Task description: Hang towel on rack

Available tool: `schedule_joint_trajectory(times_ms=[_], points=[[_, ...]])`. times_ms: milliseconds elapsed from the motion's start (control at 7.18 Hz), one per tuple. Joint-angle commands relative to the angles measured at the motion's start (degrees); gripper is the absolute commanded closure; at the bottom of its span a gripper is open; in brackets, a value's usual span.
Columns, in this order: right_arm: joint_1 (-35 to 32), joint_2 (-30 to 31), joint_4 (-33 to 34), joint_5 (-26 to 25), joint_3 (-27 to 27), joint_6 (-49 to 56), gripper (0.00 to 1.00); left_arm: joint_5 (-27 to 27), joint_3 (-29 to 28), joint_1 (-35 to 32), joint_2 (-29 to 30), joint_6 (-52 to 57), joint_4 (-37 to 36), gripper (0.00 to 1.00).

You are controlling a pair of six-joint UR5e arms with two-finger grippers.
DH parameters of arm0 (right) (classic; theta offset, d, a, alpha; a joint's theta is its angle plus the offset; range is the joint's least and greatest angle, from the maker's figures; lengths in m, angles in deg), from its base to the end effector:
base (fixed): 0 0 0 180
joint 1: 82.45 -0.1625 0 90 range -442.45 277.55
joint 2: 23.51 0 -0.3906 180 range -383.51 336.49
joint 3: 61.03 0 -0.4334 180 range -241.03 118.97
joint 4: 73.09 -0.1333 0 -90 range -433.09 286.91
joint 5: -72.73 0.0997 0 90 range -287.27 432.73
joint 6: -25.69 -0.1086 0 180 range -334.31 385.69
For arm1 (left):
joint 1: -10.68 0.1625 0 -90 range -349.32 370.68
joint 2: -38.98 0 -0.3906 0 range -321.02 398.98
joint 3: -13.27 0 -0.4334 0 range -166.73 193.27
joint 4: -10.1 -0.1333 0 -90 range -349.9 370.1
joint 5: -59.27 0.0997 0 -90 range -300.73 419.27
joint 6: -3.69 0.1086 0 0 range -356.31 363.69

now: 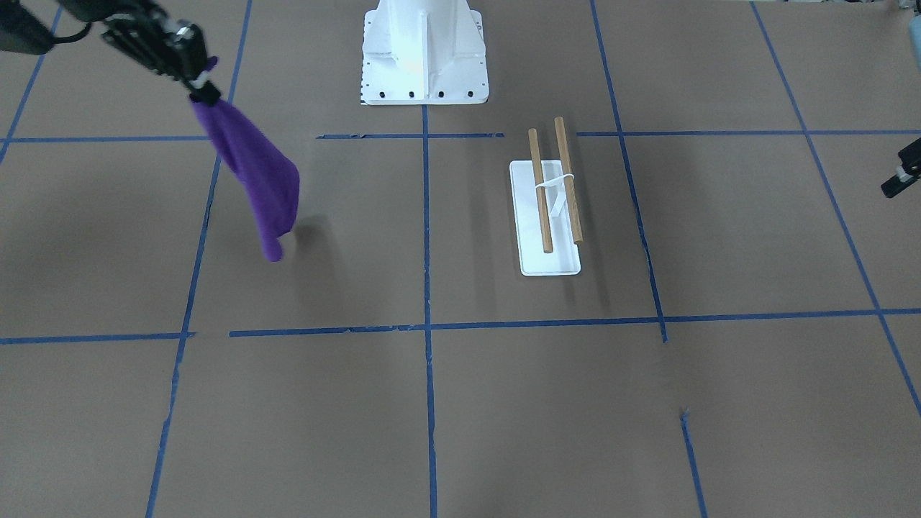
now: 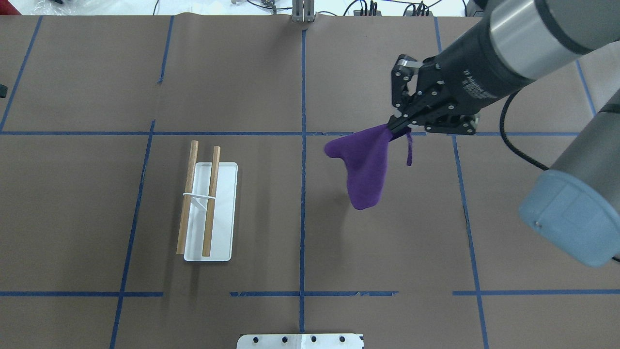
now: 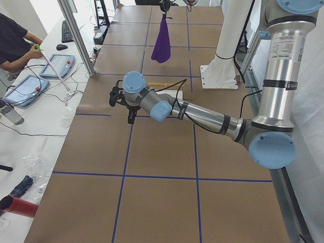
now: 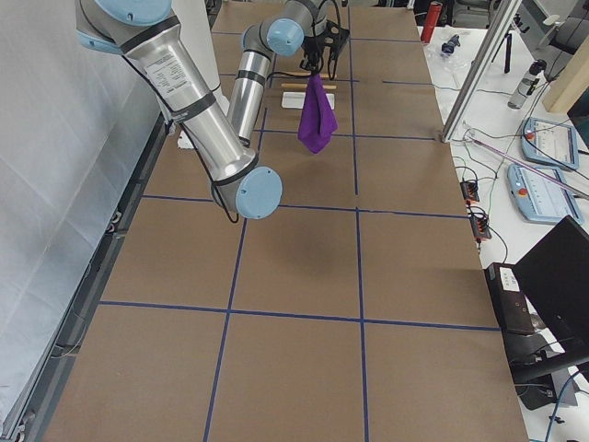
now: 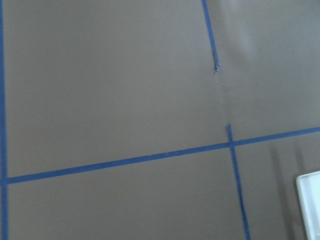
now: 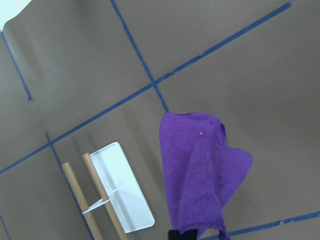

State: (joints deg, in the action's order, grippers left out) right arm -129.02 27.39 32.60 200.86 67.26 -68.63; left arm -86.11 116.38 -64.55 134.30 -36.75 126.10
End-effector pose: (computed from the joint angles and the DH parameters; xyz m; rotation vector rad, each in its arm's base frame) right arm -0.2705 -0.3821 -0.0046 -0.1861 -1.1845 0.4226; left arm 0.1007 -0.5544 0.3887 0.2059 1.1345 -0.0228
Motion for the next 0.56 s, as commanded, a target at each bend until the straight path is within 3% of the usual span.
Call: schedule_joint_trajectory(times_ms=[0,279,418], points=[[5.9,-7.1,-2.0,-6.9,-1.8,-2.0,1.0,3.8,2.1,9.8,5.6,-23.0,6.3,0.0],[5.8,-12.0,-3.5,-7.8,-4.1,-1.7,1.0,4.2,2.2,18.1,18.1,-50.6,6.2,0.0],[5.7,-12.4,-3.6,-8.9,-3.6,1.2,1.0,4.4,2.5,22.9,21.5,-64.4,6.2,0.0]])
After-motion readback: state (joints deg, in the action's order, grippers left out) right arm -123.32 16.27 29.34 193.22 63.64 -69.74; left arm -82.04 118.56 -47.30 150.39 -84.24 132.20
